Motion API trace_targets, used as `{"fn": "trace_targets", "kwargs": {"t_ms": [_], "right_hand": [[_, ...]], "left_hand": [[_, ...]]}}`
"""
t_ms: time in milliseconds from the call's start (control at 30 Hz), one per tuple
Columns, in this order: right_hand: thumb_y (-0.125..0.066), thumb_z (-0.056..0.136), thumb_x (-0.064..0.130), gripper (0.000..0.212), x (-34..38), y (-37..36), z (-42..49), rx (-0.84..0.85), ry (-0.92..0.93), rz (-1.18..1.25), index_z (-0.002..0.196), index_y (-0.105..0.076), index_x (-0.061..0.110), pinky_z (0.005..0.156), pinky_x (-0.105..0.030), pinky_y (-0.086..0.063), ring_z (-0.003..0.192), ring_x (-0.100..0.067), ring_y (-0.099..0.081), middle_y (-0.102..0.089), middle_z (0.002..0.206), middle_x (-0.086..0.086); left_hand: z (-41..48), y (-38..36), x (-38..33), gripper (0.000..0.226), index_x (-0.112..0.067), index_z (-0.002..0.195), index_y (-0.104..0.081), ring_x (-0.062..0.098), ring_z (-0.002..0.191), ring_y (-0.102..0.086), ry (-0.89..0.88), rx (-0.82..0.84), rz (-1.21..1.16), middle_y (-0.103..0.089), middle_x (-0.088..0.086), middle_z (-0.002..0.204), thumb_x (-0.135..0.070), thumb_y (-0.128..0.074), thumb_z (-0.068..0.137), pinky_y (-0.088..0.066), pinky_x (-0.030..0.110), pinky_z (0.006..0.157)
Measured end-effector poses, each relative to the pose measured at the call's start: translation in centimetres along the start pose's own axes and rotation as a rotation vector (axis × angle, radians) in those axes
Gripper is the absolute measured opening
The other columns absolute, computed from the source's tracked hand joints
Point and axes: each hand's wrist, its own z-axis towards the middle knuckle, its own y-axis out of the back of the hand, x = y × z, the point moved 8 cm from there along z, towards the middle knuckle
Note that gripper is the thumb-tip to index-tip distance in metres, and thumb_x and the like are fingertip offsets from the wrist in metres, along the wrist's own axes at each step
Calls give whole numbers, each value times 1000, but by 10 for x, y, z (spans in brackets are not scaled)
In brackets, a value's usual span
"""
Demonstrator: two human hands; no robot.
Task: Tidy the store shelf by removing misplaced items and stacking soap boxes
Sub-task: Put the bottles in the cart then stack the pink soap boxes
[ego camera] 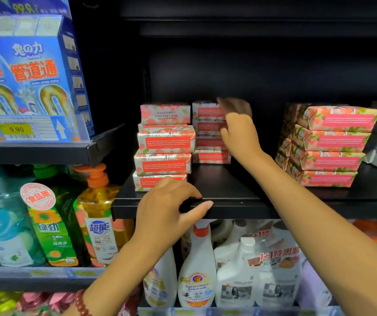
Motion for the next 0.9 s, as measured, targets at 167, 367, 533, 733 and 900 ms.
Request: {"fn": "trace_targets", "kwargs": {"t_ms": [167, 367, 533, 733, 900], "right_hand": [[-61, 85, 1, 19, 5, 13, -7, -147, 25, -86, 103, -63, -2, 96, -43, -46, 125, -31, -39, -45, 133, -15], [-68, 80, 6, 33, 6, 37, -31, -332, 187, -58, 112, -59, 2, 87, -36, -45, 109, -29, -45, -56, 114, -18], [-55, 89, 20, 34, 15, 68, -73, -444, 275, 29, 118, -57, 1, 92, -16, -29, 108, -23, -41, -55, 114, -18], [-49, 96, 14, 28, 51, 95, -125, -576, 530, 102, 107, -65, -7, 98, -19, -29, 99, -30, -52, -61, 105, -19], [-62, 92, 17, 25, 66, 86, -144, -605, 713, 62, 114, -60, 4, 90, -30, -45, 100, -23, -52, -53, 109, -9]], "left_hand": [[0, 1, -1, 34, -26, 82, -72, 6, 80, -61, -3, -4, 7, -69, -14, 81, -54, -53, 81, -53, 27, 59], [0, 1, 1, 35, -26, 82, -72, 5, 79, -62, 9, 8, -13, -69, -15, 81, -56, -53, 80, -53, 26, 59], [1, 10, 10, 33, -30, 90, -72, 0, 85, -64, 194, -33, -328, -70, -18, 85, -56, -56, 77, -52, 20, 72], [19, 19, 13, 44, -22, 87, -71, 14, 76, -70, 505, -33, -871, -74, 1, 81, -62, -54, 80, -55, 23, 65], [19, 15, 7, 29, -29, 95, -74, 18, 101, -68, 560, 130, -1058, -73, -1, 103, -49, -66, 75, -51, 43, 88]]}}
